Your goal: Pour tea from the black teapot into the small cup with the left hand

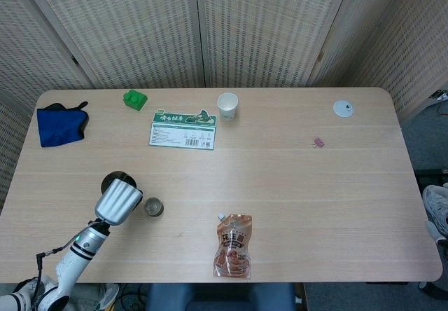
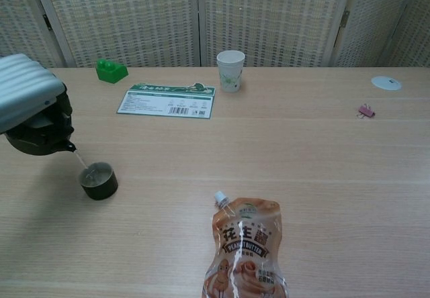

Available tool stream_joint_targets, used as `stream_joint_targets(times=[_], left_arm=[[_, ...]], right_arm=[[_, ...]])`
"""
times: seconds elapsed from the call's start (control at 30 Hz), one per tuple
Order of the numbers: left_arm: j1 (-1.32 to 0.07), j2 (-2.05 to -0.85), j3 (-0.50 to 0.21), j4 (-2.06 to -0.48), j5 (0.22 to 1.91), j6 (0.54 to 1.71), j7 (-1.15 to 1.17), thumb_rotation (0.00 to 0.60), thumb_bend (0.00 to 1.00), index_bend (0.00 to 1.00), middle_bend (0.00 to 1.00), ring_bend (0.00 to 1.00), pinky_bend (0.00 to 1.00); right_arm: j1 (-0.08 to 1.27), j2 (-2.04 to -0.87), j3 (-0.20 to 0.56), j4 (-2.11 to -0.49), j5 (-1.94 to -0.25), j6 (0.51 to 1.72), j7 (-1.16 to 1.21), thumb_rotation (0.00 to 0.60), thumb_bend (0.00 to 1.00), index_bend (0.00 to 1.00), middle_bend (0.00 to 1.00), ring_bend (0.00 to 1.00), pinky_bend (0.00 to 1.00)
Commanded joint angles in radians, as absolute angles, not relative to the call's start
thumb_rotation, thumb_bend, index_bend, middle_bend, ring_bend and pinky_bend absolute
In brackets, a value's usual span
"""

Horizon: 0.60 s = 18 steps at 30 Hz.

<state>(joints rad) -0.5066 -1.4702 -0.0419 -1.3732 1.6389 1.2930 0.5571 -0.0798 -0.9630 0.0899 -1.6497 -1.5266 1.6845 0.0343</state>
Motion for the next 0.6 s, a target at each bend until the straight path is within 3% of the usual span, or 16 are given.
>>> stream_joint_targets(times=[0.03,0.17,0.6], left_arm=[[-0.502,-1.474,-0.047,-1.378,1.627,1.294,0.541,0.575,0.43,1.0,1.0,1.0,0.57],[-0.494,-1.479,-0.055,-1.391,1.601,1.294,0.493,0.545,0.43,1.0,1.0,1.0,0.57],[-0.476,-1.488,-0.098,-1.417,1.558,1.342,0.211,0.528,0.43,1.0,1.0,1.0,0.57]], right_arm=[[-0.08,-0.964,0.09,-1.649,-1.526,1.684,0.035,0.6,0.19,0.3,0.26,0.22,0.25],[-0.079,-0.964,0.091,-1.65,-1.526,1.684,0.033,0.6,0.19,0.3,0.26,0.22,0.25],[-0.079,-0.963,0.091,-1.658,-1.528,1.684,0.023,0.6,0.19,0.3,0.26,0.22,0.25]])
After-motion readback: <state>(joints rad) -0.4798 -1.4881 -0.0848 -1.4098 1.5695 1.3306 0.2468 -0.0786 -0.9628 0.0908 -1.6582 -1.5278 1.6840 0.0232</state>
